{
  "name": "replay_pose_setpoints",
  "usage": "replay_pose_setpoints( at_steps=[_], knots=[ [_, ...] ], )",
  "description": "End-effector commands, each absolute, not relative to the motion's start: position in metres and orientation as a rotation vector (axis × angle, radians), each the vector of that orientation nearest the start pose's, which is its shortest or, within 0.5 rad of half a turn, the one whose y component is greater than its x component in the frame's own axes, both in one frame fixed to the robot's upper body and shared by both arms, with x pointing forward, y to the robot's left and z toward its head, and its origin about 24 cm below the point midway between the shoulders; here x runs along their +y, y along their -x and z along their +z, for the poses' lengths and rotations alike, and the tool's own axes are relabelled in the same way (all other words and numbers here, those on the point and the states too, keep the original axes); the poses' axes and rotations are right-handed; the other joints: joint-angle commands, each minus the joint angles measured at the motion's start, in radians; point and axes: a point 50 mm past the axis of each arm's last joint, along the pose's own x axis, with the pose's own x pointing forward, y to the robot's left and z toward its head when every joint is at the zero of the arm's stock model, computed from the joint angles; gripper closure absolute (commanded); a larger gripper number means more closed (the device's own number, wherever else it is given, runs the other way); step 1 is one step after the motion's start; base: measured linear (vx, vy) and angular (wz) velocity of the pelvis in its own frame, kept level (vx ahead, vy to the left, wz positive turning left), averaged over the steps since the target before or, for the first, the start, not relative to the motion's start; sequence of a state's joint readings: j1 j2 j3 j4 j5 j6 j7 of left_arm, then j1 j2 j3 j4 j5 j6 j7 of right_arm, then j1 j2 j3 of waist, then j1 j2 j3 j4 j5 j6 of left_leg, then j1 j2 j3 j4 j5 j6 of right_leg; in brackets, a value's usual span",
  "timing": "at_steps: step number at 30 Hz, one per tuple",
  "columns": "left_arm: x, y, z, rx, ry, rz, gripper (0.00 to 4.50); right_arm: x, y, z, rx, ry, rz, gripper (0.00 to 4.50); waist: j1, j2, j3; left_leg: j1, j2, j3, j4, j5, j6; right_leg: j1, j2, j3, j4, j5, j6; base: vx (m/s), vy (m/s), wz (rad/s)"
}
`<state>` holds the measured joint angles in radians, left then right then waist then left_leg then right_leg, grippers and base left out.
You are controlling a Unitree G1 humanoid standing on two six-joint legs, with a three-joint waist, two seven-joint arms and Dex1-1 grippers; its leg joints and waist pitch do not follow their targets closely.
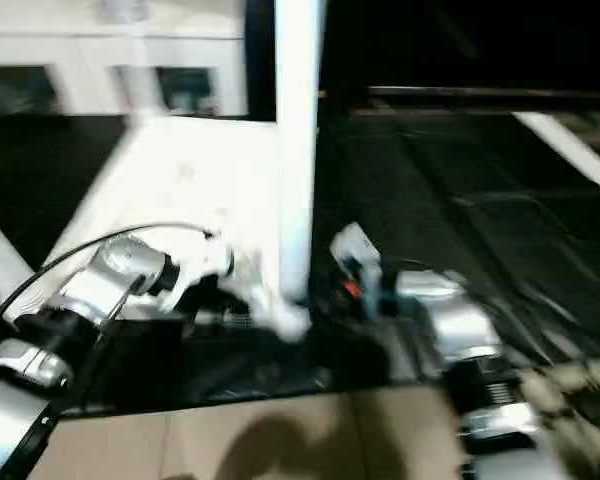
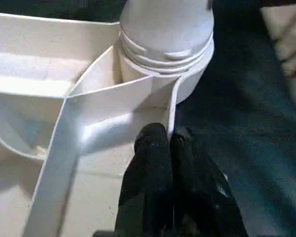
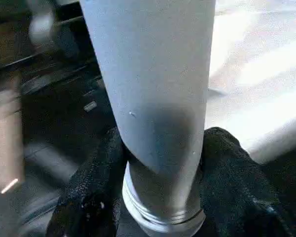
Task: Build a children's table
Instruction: Rotate leg to tighten
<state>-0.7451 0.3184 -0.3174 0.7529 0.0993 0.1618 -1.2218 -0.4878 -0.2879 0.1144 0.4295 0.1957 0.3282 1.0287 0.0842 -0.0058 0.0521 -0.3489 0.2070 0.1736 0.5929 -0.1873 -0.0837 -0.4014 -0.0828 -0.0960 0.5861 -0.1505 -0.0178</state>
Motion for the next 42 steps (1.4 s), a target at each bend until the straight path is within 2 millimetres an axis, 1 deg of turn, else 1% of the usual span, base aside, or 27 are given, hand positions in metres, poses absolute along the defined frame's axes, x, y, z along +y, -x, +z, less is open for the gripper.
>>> replay_pose_setpoints(
  at_steps=[1,2,3,7,8,9,11,12,14,15,16,18,19,20,22,24,25,27,29,31,32,35,36,37,38,40,42],
  knots=[
    [0.097,-0.341,0.069,0.484,-0.386,-1.300,4.50,-0.111,-0.308,0.048,0.394,-0.014,1.097,2.55,-0.005,-0.007,-0.059,0.002,0.015,-0.007,-0.074,-0.257,-0.002,0.048,-0.066,0.036,-0.093,-0.545,-0.098,0.000,0.000,0.00],
    [0.092,-0.344,0.071,0.472,-0.342,-1.251,4.50,-0.104,-0.311,0.045,0.395,-0.018,1.023,2.56,-0.011,-0.004,-0.058,-0.002,0.009,-0.011,-0.073,-0.264,0.003,0.054,-0.066,0.029,-0.102,-0.592,-0.073,0.000,0.000,0.00],
    [0.092,-0.344,0.071,0.472,-0.342,-1.251,4.50,-0.104,-0.311,0.045,0.395,-0.018,1.023,2.57,-0.022,-0.006,-0.061,0.001,0.007,-0.011,-0.070,-0.259,0.008,0.049,-0.066,0.025,-0.110,-0.598,-0.062,0.000,0.000,0.00],
    [0.076,-0.349,0.076,0.437,-0.233,-1.134,4.50,-0.082,-0.328,0.047,0.372,-0.055,0.802,2.57,-0.040,0.000,-0.064,-0.003,0.010,-0.013,-0.072,-0.253,0.012,0.048,-0.063,0.025,-0.101,-0.543,-0.089,0.000,0.000,0.00],
    [0.074,-0.351,0.078,0.426,-0.219,-1.112,4.50,-0.078,-0.331,0.048,0.365,-0.065,0.770,2.57,-0.051,0.001,-0.065,-0.008,0.011,-0.016,-0.072,-0.254,0.004,0.050,-0.062,0.024,-0.095,-0.517,-0.104,0.000,0.000,0.00],
    [0.069,-0.353,0.081,0.403,-0.191,-1.068,4.50,-0.069,-0.338,0.054,0.341,-0.084,0.708,2.57,-0.059,0.000,-0.067,-0.014,0.011,-0.017,-0.075,-0.244,0.011,0.056,-0.061,0.024,-0.094,-0.482,-0.110,0.000,0.000,0.00],
    [0.066,-0.353,0.082,0.397,-0.184,-1.053,4.50,-0.065,-0.340,0.056,0.331,-0.094,0.690,2.57,-0.061,0.001,-0.069,-0.009,0.011,-0.015,-0.072,-0.242,0.018,0.052,-0.061,0.028,-0.091,-0.445,-0.127,0.000,0.000,0.00],
    [0.065,-0.353,0.083,0.392,-0.178,-1.048,4.50,-0.060,-0.339,0.058,0.328,-0.095,0.698,2.57,-0.061,-0.003,-0.074,-0.007,0.013,-0.011,-0.070,-0.204,0.032,0.054,-0.061,0.035,-0.079,-0.356,-0.162,0.000,0.000,0.00],
    [0.064,-0.352,0.084,0.392,-0.178,-1.049,4.50,-0.057,-0.337,0.059,0.324,-0.083,0.725,2.57,-0.059,-0.003,-0.077,-0.008,0.014,-0.008,-0.067,-0.164,0.049,0.055,-0.060,0.039,-0.070,-0.277,-0.189,0.058,-0.006,0.04],
    [0.064,-0.351,0.084,0.392,-0.178,-1.050,4.50,-0.055,-0.336,0.059,0.324,-0.073,0.743,2.57,-0.056,-0.005,-0.079,-0.011,0.013,-0.004,-0.063,-0.110,0.076,0.059,-0.059,0.041,-0.060,-0.192,-0.217,0.060,-0.015,0.04],
    [0.065,-0.350,0.084,0.394,-0.187,-1.050,4.50,-0.055,-0.334,0.059,0.324,-0.070,0.745,2.57,-0.054,-0.006,-0.080,-0.012,0.013,-0.003,-0.062,-0.093,0.084,0.061,-0.060,0.042,-0.056,-0.170,-0.224,0.055,-0.020,0.01],
    [0.067,-0.349,0.083,0.395,-0.194,-1.052,4.50,-0.057,-0.334,0.058,0.322,-0.081,0.741,2.01,-0.050,-0.007,-0.085,-0.015,0.013,-0.003,-0.059,-0.029,0.107,0.065,-0.059,0.044,-0.042,-0.077,-0.247,0.028,-0.010,0.00],
    [0.070,-0.349,0.083,0.397,-0.198,-1.050,4.50,-0.060,-0.334,0.057,0.320,-0.089,0.725,1.87,-0.047,-0.002,-0.087,-0.016,0.014,-0.003,-0.056,0.002,0.122,0.065,-0.060,0.045,-0.035,-0.027,-0.260,0.000,0.000,0.00],
    [0.071,-0.348,0.083,0.398,-0.199,-1.050,4.50,-0.061,-0.335,0.056,0.319,-0.092,0.719,1.87,-0.047,-0.004,-0.086,-0.018,0.012,-0.002,-0.055,0.011,0.129,0.065,-0.058,0.046,-0.034,-0.011,-0.264,0.000,0.000,0.00],
    [0.073,-0.347,0.082,0.398,-0.202,-1.055,4.50,-0.065,-0.335,0.057,0.309,-0.107,0.714,1.65,-0.043,-0.005,-0.081,-0.013,0.014,0.001,-0.057,-0.028,0.132,0.061,-0.059,0.046,-0.042,-0.057,-0.267,0.000,0.000,0.00],
    [0.077,-0.347,0.081,0.399,-0.215,-1.071,4.50,-0.070,-0.334,0.057,0.293,-0.108,0.728,1.45,-0.041,-0.002,-0.076,-0.010,0.016,0.002,-0.060,-0.070,0.111,0.058,-0.059,0.046,-0.050,-0.131,-0.252,0.000,0.000,0.00],
    [0.082,-0.346,0.080,0.396,-0.241,-1.096,4.50,-0.079,-0.333,0.058,0.284,-0.108,0.743,1.40,-0.042,-0.015,-0.074,-0.009,0.016,0.003,-0.061,-0.098,0.099,0.058,-0.058,0.046,-0.055,-0.175,-0.236,0.000,0.000,0.00],
    [0.086,-0.345,0.080,0.395,-0.259,-1.113,4.50,-0.084,-0.332,0.058,0.279,-0.107,0.753,1.20,-0.036,-0.008,-0.071,-0.006,0.017,0.001,-0.064,-0.130,0.085,0.056,-0.060,0.048,-0.061,-0.236,-0.207,0.000,0.000,0.00],
    [0.093,-0.344,0.078,0.405,-0.281,-1.137,4.50,-0.093,-0.329,0.059,0.269,-0.098,0.796,1.01,-0.034,-0.010,-0.070,-0.005,0.018,0.001,-0.064,-0.134,0.075,0.054,-0.058,0.051,-0.058,-0.226,-0.207,0.000,0.000,0.00],
    [0.103,-0.342,0.077,0.423,-0.323,-1.184,4.50,-0.109,-0.327,0.062,0.258,-0.084,0.844,0.76,-0.029,0.000,-0.070,0.000,0.018,0.000,-0.064,-0.154,0.070,0.052,-0.058,0.051,-0.061,-0.241,-0.200,0.000,0.000,0.00],
    [0.106,-0.341,0.076,0.427,-0.339,-1.202,4.50,-0.114,-0.326,0.064,0.255,-0.078,0.861,0.76,-0.027,-0.005,-0.069,0.000,0.018,0.002,-0.065,-0.155,0.069,0.051,-0.057,0.052,-0.061,-0.246,-0.200,0.000,0.000,0.00],
    [0.113,-0.338,0.075,0.444,-0.363,-1.257,4.50,-0.127,-0.324,0.065,0.251,-0.057,0.900,0.57,-0.019,-0.004,-0.069,0.002,0.021,0.002,-0.065,-0.157,0.064,0.049,-0.059,0.054,-0.060,-0.246,-0.204,0.000,0.000,0.00],
    [0.116,-0.335,0.074,0.448,-0.382,-1.310,4.50,-0.133,-0.322,0.067,0.252,-0.043,0.937,0.46,-0.017,-0.012,-0.070,0.003,0.021,0.003,-0.065,-0.148,0.063,0.049,-0.058,0.054,-0.057,-0.233,-0.209,0.000,0.000,0.00],
    [0.119,-0.332,0.074,0.457,-0.395,-1.361,4.50,-0.137,-0.320,0.068,0.254,-0.034,0.978,0.33,-0.011,0.000,-0.072,0.001,0.021,0.001,-0.064,-0.141,0.066,0.052,-0.059,0.054,-0.053,-0.222,-0.214,0.000,0.000,0.00],
    [0.119,-0.332,0.074,0.457,-0.395,-1.361,4.50,-0.137,-0.320,0.068,0.254,-0.034,0.978,0.17,-0.010,-0.002,-0.073,-0.001,0.021,0.001,-0.063,-0.131,0.068,0.053,-0.058,0.054,-0.053,-0.208,-0.214,0.000,0.000,0.00],
    [0.124,-0.327,0.074,0.476,-0.427,-1.445,4.50,-0.145,-0.317,0.072,0.258,-0.008,1.055,0.11,0.002,0.003,-0.073,0.000,0.024,0.003,-0.062,-0.120,0.069,0.051,-0.057,0.054,-0.046,-0.165,-0.229,0.000,0.000,0.00],
    [0.126,-0.325,0.073,0.490,-0.451,-1.479,4.50,-0.149,-0.316,0.073,0.269,0.013,1.098,0.05,0.009,-0.002,-0.074,0.000,0.025,0.003,-0.062,-0.125,0.067,0.053,-0.058,0.052,-0.044,-0.165,-0.234,0.000,0.000,0.00]
  ],
)
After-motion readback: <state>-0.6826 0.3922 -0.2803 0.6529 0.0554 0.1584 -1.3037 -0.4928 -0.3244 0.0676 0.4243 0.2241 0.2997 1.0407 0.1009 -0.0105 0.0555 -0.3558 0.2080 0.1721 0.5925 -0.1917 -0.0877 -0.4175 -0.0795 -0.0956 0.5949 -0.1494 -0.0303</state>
